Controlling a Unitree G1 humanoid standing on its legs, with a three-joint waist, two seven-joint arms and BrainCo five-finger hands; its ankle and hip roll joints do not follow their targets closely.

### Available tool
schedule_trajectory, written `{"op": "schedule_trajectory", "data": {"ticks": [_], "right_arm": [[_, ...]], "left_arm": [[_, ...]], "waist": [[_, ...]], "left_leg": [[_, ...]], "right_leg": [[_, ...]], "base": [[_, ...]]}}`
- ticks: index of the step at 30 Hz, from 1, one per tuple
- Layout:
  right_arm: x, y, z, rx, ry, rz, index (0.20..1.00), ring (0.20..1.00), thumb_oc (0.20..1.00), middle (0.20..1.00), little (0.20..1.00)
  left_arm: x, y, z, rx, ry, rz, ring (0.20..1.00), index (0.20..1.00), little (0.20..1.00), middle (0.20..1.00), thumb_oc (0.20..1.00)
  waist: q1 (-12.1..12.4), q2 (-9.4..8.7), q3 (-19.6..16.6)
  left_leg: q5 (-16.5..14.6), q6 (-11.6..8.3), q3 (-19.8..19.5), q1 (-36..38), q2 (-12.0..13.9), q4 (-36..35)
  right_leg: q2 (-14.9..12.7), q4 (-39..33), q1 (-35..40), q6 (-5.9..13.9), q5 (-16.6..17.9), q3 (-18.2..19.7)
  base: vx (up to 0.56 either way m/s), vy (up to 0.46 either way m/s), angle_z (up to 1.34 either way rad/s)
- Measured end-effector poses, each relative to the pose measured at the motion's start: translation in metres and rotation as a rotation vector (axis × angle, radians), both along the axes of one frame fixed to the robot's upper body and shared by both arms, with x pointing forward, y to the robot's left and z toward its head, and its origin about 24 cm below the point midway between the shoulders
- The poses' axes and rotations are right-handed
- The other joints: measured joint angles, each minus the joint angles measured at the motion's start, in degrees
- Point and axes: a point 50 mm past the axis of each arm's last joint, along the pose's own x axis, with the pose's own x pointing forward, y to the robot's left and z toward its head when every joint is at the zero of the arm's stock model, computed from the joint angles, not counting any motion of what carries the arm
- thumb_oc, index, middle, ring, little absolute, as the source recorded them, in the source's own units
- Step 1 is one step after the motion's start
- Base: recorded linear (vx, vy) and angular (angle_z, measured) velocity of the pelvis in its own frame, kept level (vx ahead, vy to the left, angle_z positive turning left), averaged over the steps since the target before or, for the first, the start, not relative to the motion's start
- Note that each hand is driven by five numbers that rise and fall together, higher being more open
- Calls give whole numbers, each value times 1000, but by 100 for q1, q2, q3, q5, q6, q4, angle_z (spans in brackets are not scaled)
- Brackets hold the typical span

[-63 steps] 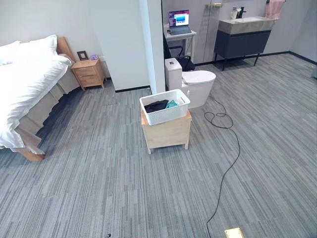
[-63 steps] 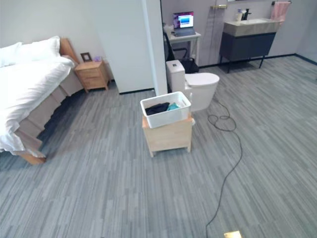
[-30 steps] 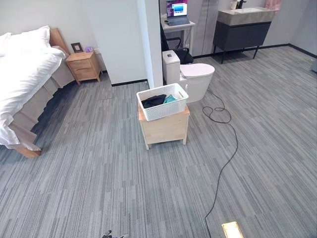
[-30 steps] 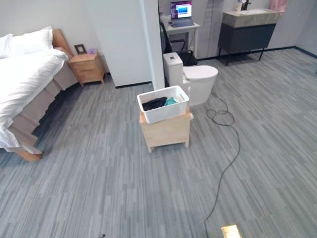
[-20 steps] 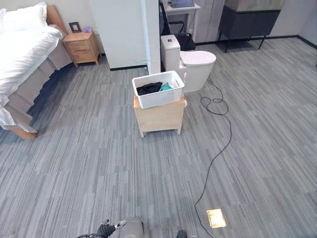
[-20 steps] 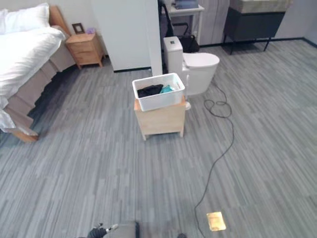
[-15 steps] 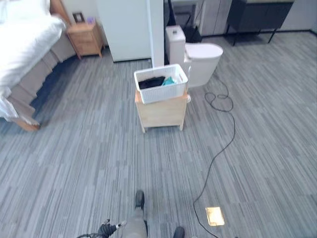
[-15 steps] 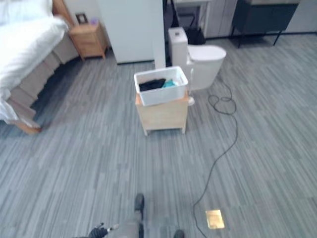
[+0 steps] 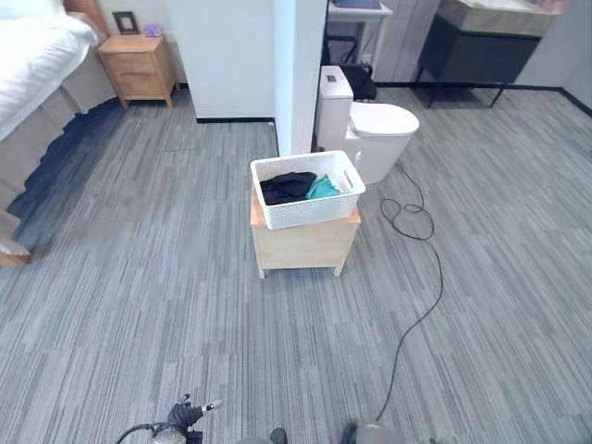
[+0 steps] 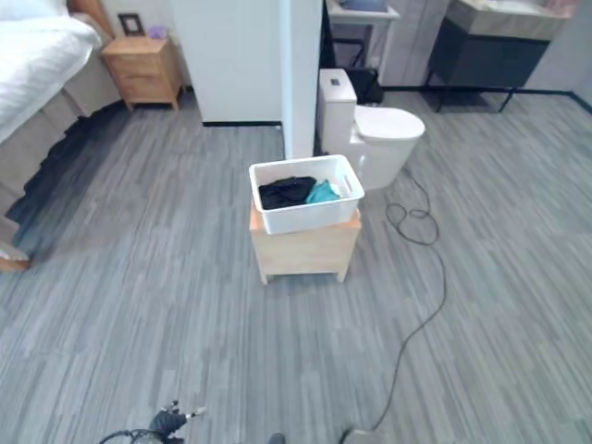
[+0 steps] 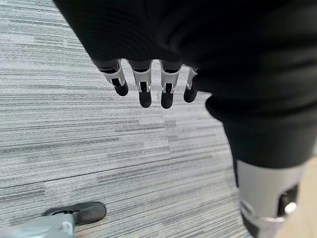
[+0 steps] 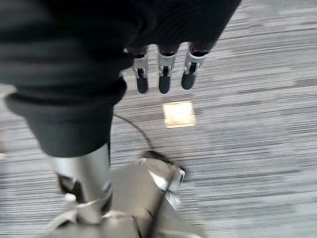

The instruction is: Grab the laundry basket,head to the washer,open it,put in the laundry and shut it.

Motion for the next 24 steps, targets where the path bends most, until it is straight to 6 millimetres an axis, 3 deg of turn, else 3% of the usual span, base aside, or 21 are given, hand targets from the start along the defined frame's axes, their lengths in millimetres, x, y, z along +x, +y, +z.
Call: {"op": "schedule_trajectory", "data": {"ticks": [1,3,5,6,7,8,9,10,11,12,13,14,17,18,19,20,21,23,24], "right_arm": [[2,2,0,4,-8,4,1000,1000,1000,1000,1000],[-9,5,-3,16,23,-4,1000,1000,1000,1000,1000],[-18,6,-5,19,43,-12,1000,1000,1000,1000,1000],[-22,4,-4,14,47,-18,1000,1000,1000,1000,1000],[-24,1,-4,12,51,-44,1000,1000,1000,1000,1000],[-32,2,-5,17,68,-58,1000,1000,1000,1000,1000],[-35,1,-6,17,77,-75,1000,1000,1000,1000,1000],[-37,2,-6,20,80,-79,1000,1000,1000,1000,1000],[-34,2,-5,25,62,-92,1000,1000,1000,1000,1000],[-28,2,-5,26,44,-91,1000,1000,1000,1000,1000],[-20,1,-3,23,20,-83,1000,1000,1000,1000,1000],[-11,0,-1,19,-18,-64,1000,1000,1000,1000,1000],[-8,3,-1,25,-29,-59,1000,1000,1000,1000,1000],[-2,-1,2,27,-72,-82,1000,1000,1000,1000,1000],[-1,-7,4,13,-82,-82,1000,1000,1000,1000,1000],[15,-20,12,-21,-128,-75,1000,1000,1000,1000,1000],[23,-27,17,-36,-168,-77,1000,1000,1000,1000,1000],[48,-39,35,-59,-308,-85,1000,1000,1000,1000,1000],[53,-41,40,-64,-352,-90,1000,1000,1000,1000,1000]], "left_arm": [[-2,2,0,1,6,16,1000,1000,1000,1000,1000],[1,3,1,3,-11,17,1000,1000,1000,1000,1000],[-7,2,-1,1,3,20,1000,1000,1000,1000,1000],[-10,-3,-3,-12,12,21,1000,1000,1000,1000,1000],[-13,-9,-5,-29,20,27,1000,1000,1000,1000,1000],[-12,-13,-6,-40,18,22,1000,1000,1000,1000,1000],[-12,-19,-7,-54,17,21,1000,1000,1000,1000,1000],[-9,-20,-6,-56,8,22,1000,1000,1000,1000,1000],[-6,-18,-5,-52,-4,24,1000,1000,1000,1000,1000],[-2,-15,-3,-50,-25,32,1000,1000,1000,1000,1000],[1,-13,0,-47,-52,35,1000,1000,1000,1000,1000],[3,-7,4,-53,-90,83,1000,1000,1000,1000,1000],[7,1,8,-34,-108,82,1000,1000,1000,1000,1000],[24,6,21,-19,-205,57,1000,1000,1000,1000,1000],[31,6,28,-20,-256,43,1000,1000,1000,1000,1000],[38,5,33,-20,-293,32,1000,1000,1000,1000,1000],[41,7,37,-16,-311,32,1000,1000,1000,1000,1000],[52,15,48,5,-384,71,1000,1000,1000,1000,1000],[50,20,51,17,-394,94,1000,1000,1000,1000,1000]], "waist": [[-65,-84,20],[-180,-230,8],[-198,-320,-53],[-224,-309,-67],[-278,-108,-47],[-362,-92,-60],[-314,-46,-98],[-262,-121,-123],[-264,-173,-148],[-231,-264,-111],[-110,-366,-64],[-34,-432,-18],[-18,-646,36],[30,-786,74],[44,-801,63],[85,-611,192],[89,-481,205],[50,-264,342],[61,-251,335]], "left_leg": [[-63,37,-72,93,-52,4],[-228,64,-292,400,-134,-96],[-470,69,-417,681,-156,-92],[-601,36,-511,877,-58,-120],[-790,-83,-650,983,157,21],[-856,-223,-786,933,242,353],[-833,-265,-760,799,366,828],[-761,-383,-716,547,386,1463],[-588,-638,-716,-37,398,2599],[-132,-664,-695,-575,330,3723],[319,-643,-735,-1099,329,4630],[282,-564,-752,-1728,560,5458],[276,-568,-736,-2008,723,5028],[274,-577,-577,-2040,840,3096],[390,-735,-601,-1911,910,2002],[618,-984,-710,-1855,988,813],[832,-1088,-920,-1761,1035,125],[1099,-1075,-954,-1706,1145,-322],[1136,-1071,-859,-1667,1151,-221]], "right_leg": [[76,-448,-30,67,316,287],[33,-635,-159,-3,703,371],[40,-467,-159,-34,741,493],[103,-209,-140,-153,1097,487],[254,245,-134,-221,1024,534],[314,474,-70,-413,1061,513],[407,562,65,-608,814,438],[458,473,177,-683,746,406],[491,345,355,-838,777,297],[571,197,499,-1070,830,244],[640,44,631,-1152,837,311],[888,-263,1054,-1359,784,321],[977,-455,1393,-1508,642,270],[1045,-652,1531,-1296,558,395],[1108,-752,1567,-1280,665,394],[1274,-900,1715,-1246,651,479],[1401,-1012,1804,-1199,627,520],[1595,-1101,2024,-1240,625,581],[1611,-1114,2097,-1343,658,616]], "base": [[422,-124,55],[278,-86,64],[413,-193,36],[420,-230,43],[266,-186,78],[292,-259,84],[201,-280,60],[92,-245,31],[108,-249,23],[122,-201,2],[163,-182,-35],[249,-110,-50],[216,21,-7],[237,128,-6],[185,134,-33],[247,202,-43],[243,198,-44],[196,183,-33],[178,191,-34]]}}
